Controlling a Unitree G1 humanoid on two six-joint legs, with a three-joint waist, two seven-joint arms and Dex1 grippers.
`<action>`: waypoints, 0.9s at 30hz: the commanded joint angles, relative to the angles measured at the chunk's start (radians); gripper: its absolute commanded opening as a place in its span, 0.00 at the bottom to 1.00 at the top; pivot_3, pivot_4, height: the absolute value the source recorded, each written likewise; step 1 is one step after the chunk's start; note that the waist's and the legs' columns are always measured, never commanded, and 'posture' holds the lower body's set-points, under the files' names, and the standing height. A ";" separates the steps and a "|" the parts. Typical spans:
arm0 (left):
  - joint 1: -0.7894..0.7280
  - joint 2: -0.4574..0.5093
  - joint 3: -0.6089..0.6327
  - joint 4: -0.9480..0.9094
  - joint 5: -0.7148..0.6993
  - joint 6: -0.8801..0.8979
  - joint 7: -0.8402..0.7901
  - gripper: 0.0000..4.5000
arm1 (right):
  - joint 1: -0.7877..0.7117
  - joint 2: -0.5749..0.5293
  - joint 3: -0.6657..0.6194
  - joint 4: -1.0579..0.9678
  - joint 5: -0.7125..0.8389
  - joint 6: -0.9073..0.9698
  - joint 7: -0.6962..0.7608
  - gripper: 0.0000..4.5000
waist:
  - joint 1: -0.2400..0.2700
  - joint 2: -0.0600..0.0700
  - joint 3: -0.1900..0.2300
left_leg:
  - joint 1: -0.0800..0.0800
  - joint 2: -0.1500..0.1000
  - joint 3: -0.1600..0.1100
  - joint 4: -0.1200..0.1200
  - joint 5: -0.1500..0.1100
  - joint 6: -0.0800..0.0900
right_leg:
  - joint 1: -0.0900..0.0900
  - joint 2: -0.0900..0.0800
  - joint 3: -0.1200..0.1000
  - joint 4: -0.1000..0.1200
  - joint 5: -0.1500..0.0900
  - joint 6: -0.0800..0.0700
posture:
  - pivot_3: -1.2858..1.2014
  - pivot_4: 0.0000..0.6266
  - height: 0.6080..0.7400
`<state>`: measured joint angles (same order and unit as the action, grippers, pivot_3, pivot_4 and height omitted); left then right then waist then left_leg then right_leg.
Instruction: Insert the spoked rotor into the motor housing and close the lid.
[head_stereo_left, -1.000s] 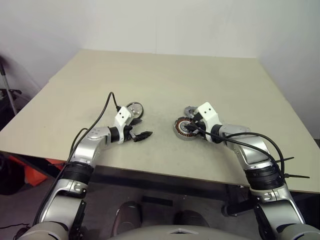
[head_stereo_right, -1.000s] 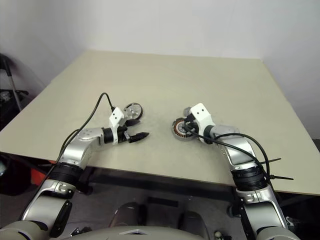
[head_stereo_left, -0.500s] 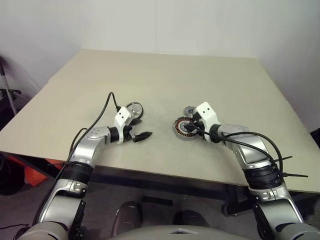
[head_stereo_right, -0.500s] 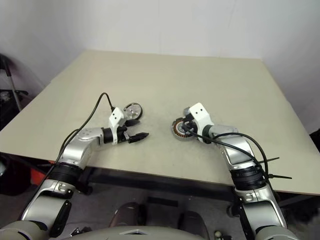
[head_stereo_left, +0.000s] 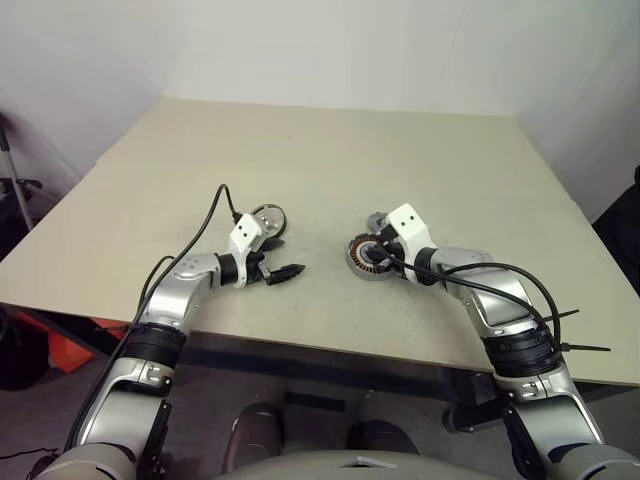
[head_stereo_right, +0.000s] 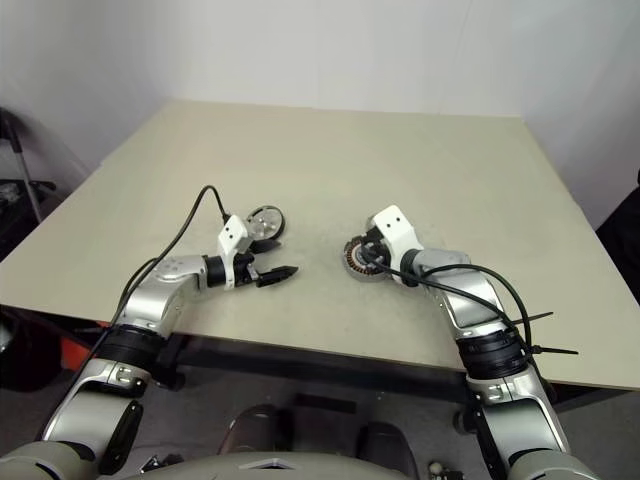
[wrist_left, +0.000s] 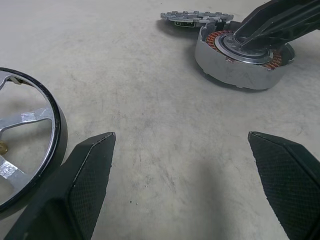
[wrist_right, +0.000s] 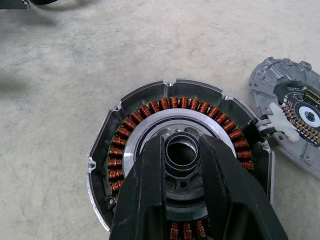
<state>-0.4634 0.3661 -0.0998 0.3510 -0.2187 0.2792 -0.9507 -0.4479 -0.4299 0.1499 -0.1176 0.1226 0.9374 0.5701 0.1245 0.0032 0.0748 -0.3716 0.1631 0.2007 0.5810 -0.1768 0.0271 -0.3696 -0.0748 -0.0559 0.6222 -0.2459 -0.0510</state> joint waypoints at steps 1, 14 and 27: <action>-0.019 0.008 0.009 -0.011 -0.003 -0.015 -0.002 1.00 | -0.020 -0.009 -0.009 -0.006 0.011 -0.009 0.002 0.12 | 0.000 0.000 0.000 | 0.000 0.000 0.000 0.000 0.000 0.000 | 0.000 0.000 0.000 0.000 0.000 0.000 | 0.52 0.00 1.00; -0.017 0.010 0.009 -0.016 -0.001 -0.013 0.000 1.00 | -0.022 -0.015 -0.021 -0.050 0.032 -0.010 0.009 0.66 | 0.000 0.000 0.000 | 0.000 0.000 0.000 0.000 0.000 0.000 | -0.001 0.000 0.000 0.000 0.000 0.000 | 0.52 0.00 1.00; -0.012 0.010 0.004 -0.020 0.000 -0.013 -0.006 1.00 | -0.042 0.012 -0.045 -0.020 0.052 -0.025 -0.025 0.05 | 0.000 0.000 0.000 | 0.000 0.000 0.000 0.000 0.000 0.000 | -0.001 0.000 0.000 0.000 0.000 0.000 | 0.52 0.00 1.00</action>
<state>-0.4633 0.3679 -0.0999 0.3511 -0.2156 0.2792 -0.9513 -0.4624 -0.4212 0.1293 -0.1210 0.1615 0.9275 0.5499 0.1244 0.0032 0.0748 -0.3720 0.1631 0.2007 0.5809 -0.1766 0.0267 -0.3701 -0.0748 -0.0560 0.6223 -0.2459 -0.0510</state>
